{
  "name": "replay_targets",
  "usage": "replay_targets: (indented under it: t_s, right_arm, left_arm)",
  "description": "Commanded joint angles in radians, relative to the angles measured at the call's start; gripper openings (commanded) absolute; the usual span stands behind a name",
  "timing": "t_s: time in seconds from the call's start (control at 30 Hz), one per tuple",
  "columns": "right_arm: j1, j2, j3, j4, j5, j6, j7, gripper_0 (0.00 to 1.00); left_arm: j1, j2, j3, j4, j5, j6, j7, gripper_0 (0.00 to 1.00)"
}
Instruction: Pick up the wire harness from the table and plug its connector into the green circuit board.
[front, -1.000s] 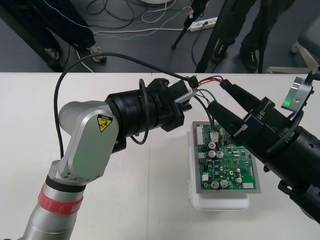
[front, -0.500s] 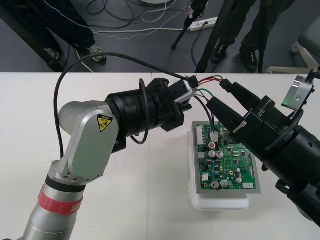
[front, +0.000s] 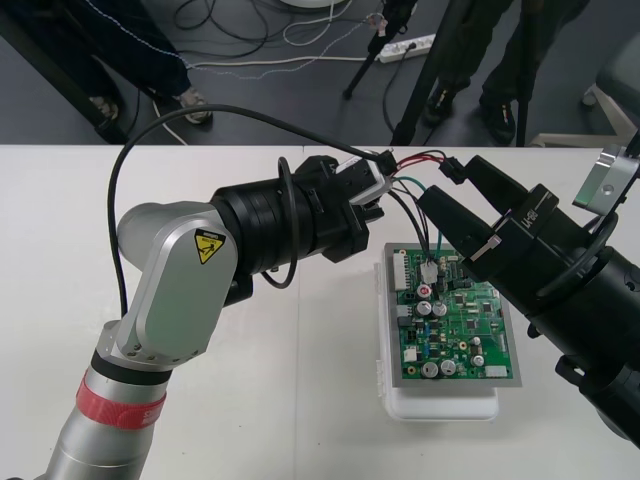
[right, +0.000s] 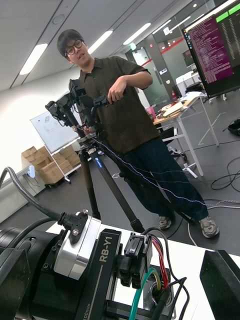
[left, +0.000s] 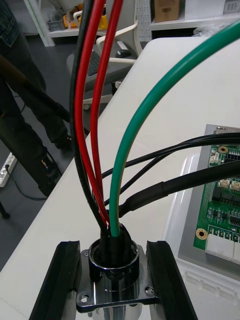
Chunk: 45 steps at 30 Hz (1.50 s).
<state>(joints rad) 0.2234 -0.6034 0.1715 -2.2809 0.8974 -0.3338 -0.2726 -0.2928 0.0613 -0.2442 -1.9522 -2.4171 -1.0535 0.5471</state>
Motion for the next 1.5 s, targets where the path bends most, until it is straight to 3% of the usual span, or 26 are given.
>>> replay_targets:
  t_s: [0.03,0.3,0.33,0.37,0.4,0.43,1.47,1.5]
  right_arm:
    - [0.017,0.014,-0.018,-0.043,0.02,0.007,-0.011,1.0]
    - [0.017,0.014,-0.01,-0.043,0.025,0.001,-0.01,1.0]
    - [0.017,0.014,-0.009,-0.043,0.025,-0.001,-0.008,0.9]
    - [0.017,0.014,-0.007,-0.043,0.029,-0.001,-0.008,0.37]
    - [0.017,0.014,-0.007,-0.043,0.032,-0.002,-0.008,0.04]
    - [0.017,0.014,-0.007,-0.043,0.035,-0.001,-0.007,0.0]
    - [0.002,0.019,-0.009,-0.042,0.06,-0.007,-0.005,0.0]
    - [0.002,0.019,-0.01,-0.043,0.06,-0.005,-0.005,0.0]
  left_arm:
    - [-0.039,-0.034,-0.004,-0.04,0.003,0.061,0.066,0.0]
    - [-0.039,-0.035,-0.004,-0.04,0.004,0.063,0.065,0.0]
    - [-0.039,-0.034,-0.004,-0.04,0.004,0.063,0.065,0.0]
    - [-0.039,-0.034,-0.004,-0.04,0.006,0.063,0.065,0.0]
    - [-0.039,-0.035,-0.004,-0.04,0.006,0.063,0.065,0.0]
    - [-0.039,-0.035,-0.004,-0.04,0.006,0.063,0.065,0.0]
    - [-0.039,-0.055,0.003,-0.04,-0.014,0.063,0.062,0.0]
    - [-0.037,-0.055,0.011,-0.04,-0.014,0.063,0.059,0.09]
